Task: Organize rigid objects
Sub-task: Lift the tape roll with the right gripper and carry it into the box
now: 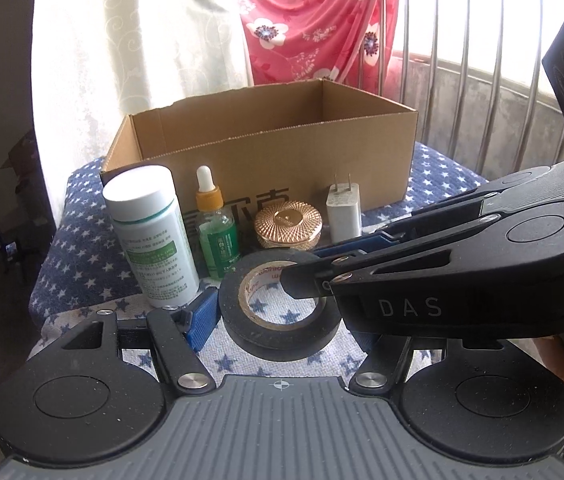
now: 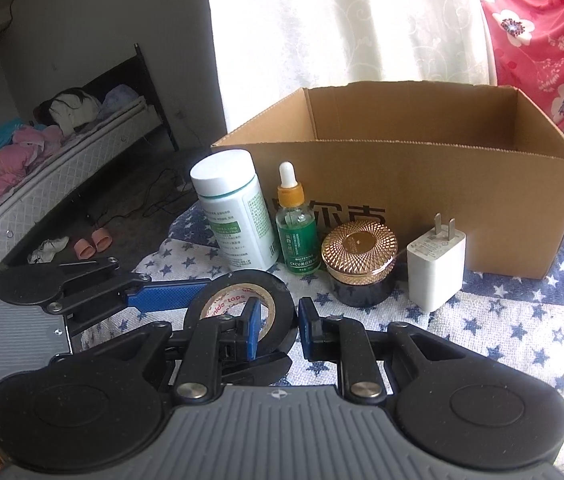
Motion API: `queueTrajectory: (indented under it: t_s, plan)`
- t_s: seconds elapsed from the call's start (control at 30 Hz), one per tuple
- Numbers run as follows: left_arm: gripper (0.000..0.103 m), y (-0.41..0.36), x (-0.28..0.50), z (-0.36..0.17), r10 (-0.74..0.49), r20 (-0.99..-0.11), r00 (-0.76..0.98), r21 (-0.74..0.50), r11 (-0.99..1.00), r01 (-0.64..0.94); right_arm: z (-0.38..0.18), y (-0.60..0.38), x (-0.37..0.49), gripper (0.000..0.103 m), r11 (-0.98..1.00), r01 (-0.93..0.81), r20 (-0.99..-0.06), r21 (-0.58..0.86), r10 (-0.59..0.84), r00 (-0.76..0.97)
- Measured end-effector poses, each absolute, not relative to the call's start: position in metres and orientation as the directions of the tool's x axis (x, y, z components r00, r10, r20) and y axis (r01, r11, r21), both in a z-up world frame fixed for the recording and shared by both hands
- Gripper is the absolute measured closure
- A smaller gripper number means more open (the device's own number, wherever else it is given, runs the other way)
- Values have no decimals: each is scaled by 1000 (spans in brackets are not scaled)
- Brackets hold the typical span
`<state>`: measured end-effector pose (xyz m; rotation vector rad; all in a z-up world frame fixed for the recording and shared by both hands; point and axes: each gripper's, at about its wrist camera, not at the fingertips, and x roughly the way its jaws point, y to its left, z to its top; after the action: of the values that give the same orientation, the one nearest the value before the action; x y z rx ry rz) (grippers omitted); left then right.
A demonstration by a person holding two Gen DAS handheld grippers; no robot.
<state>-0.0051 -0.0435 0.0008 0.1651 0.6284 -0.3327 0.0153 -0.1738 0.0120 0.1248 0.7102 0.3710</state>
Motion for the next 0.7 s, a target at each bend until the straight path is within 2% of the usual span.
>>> queueTrajectory:
  t_s: [0.33,0.47,0.6,0.7]
  plan:
    - [37,-33,-7,70,-245,-428,870,118,939,322,91,-161,11,81,915,-389,-472,106,390,791]
    - [37,-35,7,92,-231,-379,896,157,938,308,119,-159,25,81,907,-418,-442,51,396,805]
    - [37,-38,33,105,-224,-380,897,168,937,305,141,-158,52,81,897,-441,-447,9,398,801]
    - [37,-41,62,110,-230,-418,879,158,934,320,148,-161,77,81,894,-448,-478,15,400,782]
